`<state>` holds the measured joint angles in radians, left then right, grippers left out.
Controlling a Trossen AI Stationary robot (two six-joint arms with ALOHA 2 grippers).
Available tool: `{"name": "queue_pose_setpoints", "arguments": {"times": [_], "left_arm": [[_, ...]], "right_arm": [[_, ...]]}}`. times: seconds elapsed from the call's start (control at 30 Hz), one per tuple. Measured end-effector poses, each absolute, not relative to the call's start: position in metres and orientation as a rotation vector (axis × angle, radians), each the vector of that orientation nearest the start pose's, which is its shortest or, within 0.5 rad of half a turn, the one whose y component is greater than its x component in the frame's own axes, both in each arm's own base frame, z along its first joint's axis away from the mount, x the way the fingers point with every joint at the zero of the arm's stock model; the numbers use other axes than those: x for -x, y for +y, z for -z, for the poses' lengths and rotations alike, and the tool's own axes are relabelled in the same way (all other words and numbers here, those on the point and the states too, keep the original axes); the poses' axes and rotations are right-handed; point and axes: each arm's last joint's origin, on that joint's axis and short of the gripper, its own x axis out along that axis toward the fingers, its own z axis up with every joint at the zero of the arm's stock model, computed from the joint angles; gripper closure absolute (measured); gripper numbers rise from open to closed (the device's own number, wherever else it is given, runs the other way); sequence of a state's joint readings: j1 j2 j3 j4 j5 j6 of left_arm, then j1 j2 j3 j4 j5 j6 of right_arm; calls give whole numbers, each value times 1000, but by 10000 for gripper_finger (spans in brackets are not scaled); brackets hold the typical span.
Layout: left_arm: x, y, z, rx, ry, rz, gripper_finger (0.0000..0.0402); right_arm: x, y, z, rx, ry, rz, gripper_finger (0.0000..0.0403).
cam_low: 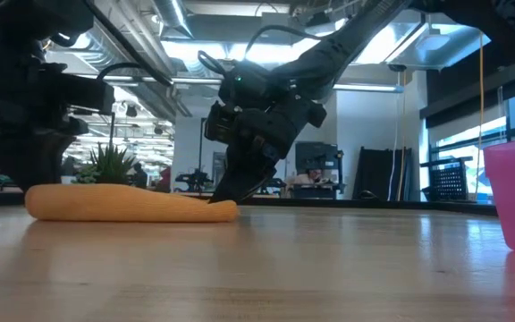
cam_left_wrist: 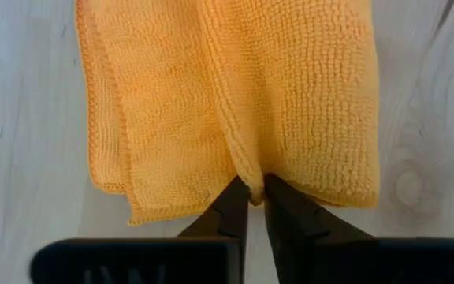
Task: Roll microfiber towels into tight, uniform cylinder then place into a basket
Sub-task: Roll the orange microfiber cloth
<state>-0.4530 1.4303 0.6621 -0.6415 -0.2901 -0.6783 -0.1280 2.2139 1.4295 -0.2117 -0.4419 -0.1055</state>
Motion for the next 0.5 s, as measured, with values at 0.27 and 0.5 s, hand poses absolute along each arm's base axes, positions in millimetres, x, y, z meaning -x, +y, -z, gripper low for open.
{"name": "queue_pose_setpoints", "arguments": {"times": [0.27, 0.5], "left_arm": [[-197, -86, -144, 16, 1283, -283, 311], [-185, -81, -147, -51, 1384, -306, 306]], "right_arm": [[-443, -45, -105, -184, 940, -337, 394], [-443, -45, -105, -214, 943, -320, 394]]}}
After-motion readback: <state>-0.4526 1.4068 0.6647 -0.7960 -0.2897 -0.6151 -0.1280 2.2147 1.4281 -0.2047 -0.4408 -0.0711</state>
